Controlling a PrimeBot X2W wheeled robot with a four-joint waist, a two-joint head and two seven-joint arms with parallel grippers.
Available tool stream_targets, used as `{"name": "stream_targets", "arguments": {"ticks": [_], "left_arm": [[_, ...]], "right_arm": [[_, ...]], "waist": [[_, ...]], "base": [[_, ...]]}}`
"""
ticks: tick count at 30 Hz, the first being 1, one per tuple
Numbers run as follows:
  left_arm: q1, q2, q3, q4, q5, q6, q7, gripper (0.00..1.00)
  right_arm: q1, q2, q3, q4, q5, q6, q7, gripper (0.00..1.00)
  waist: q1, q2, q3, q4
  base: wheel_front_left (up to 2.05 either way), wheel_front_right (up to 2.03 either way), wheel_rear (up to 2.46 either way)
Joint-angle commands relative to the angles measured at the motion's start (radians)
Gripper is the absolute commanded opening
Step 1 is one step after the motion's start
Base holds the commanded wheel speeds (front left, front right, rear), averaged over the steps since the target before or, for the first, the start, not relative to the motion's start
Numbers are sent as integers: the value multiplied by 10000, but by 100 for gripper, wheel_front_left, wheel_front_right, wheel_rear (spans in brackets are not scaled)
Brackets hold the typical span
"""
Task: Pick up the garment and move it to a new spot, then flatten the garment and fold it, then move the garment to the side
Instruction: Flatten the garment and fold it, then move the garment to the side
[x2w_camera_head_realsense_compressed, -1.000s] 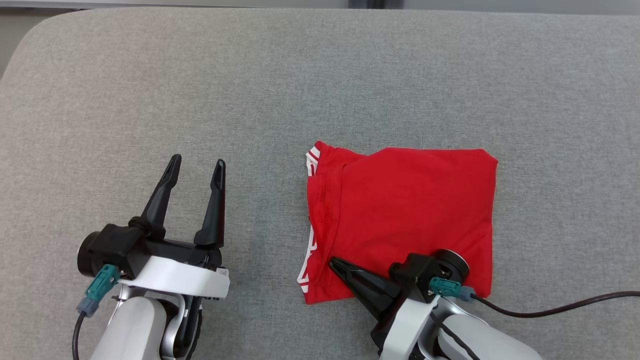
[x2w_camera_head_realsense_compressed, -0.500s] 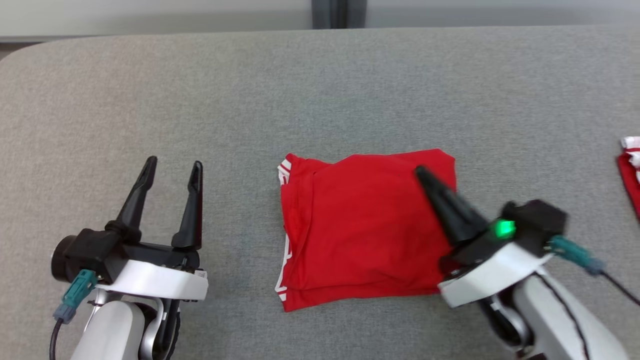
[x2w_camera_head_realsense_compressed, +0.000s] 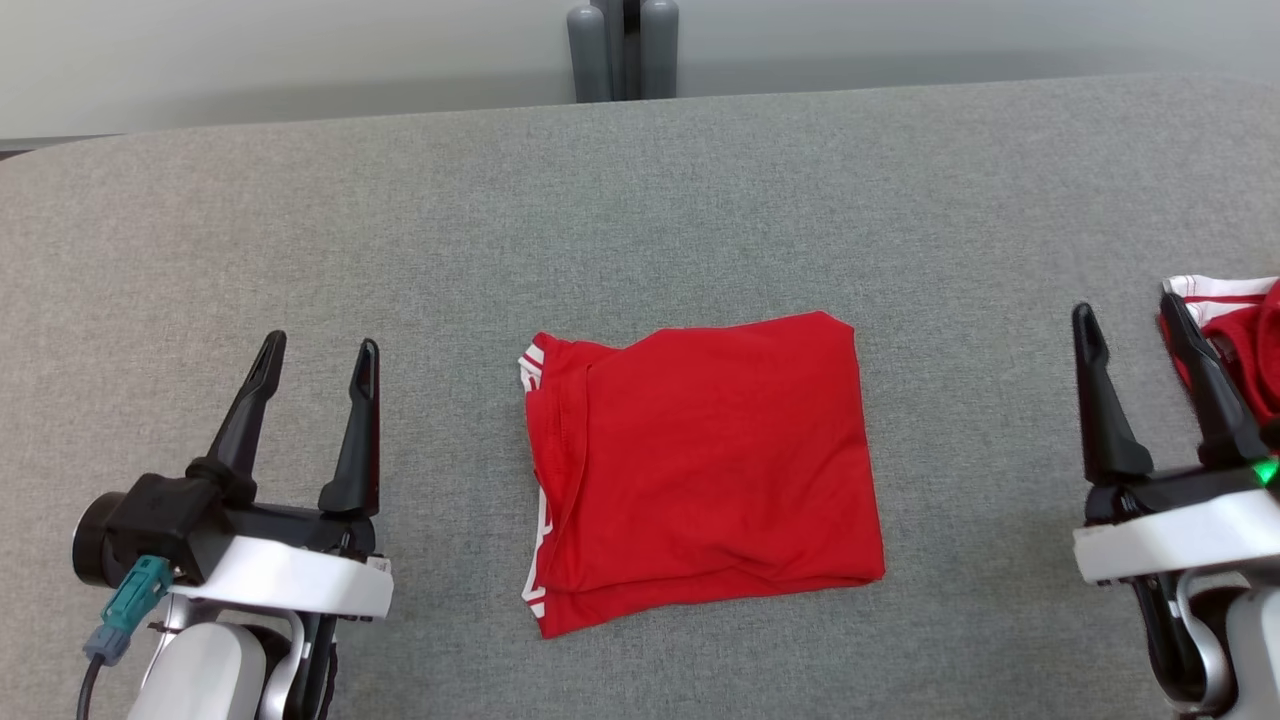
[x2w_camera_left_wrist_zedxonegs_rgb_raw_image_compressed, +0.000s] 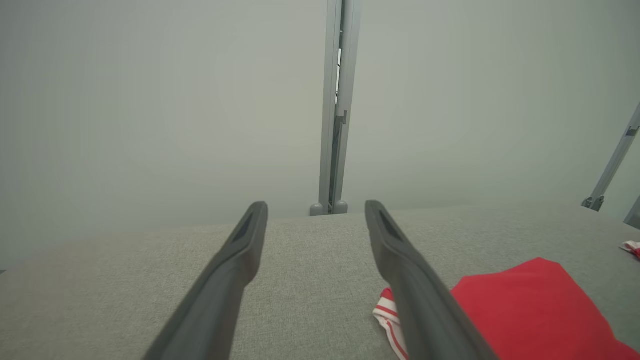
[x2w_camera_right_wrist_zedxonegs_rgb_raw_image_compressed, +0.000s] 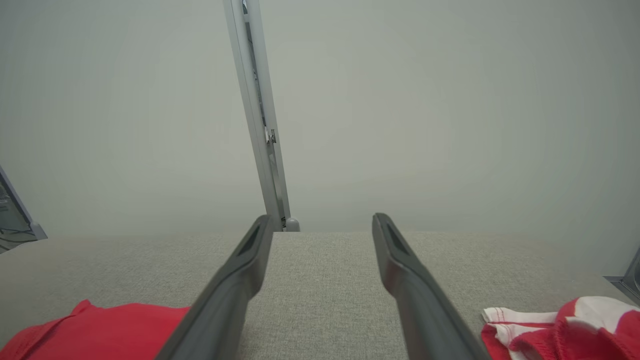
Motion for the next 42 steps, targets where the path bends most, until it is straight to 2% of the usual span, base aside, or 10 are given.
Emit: {"name": "stream_targets", "arguments": {"ticks": [1, 5, 13, 21, 30, 42], "left_arm": [[84, 66, 37, -50, -8, 31, -1, 100], [168, 114, 50, -76, -46, 91, 27, 100], [223, 159, 8, -137, -79, 169, 62, 100], [207, 144, -60, -233, -97, 255, 100, 100], [-62, -76, -202, -269, -136, 289, 8, 100], [-369, -430, -391, 160, -208, 85, -202, 100]], "right_arm": [[102, 7, -103, -52, -101, 0, 75, 100], [487, 144, -445, -134, -196, 0, 335, 100], [622, 242, -494, -305, -222, 0, 517, 100], [591, 81, -320, -239, -190, 0, 741, 100], [312, -380, 1073, 731, 287, 0, 1685, 100], [-384, -627, 2663, 2772, 1355, 0, 2111, 99]], "waist": [[0, 0, -2, 5], [0, 0, -10, 28], [0, 0, 23, 87], [0, 0, 46, 231], [0, 0, 550, 873], [0, 0, 1140, 1673]], "base": [[0, 0, 0], [0, 0, 0], [0, 0, 0], [0, 0, 0], [0, 0, 0], [0, 0, 0]]}}
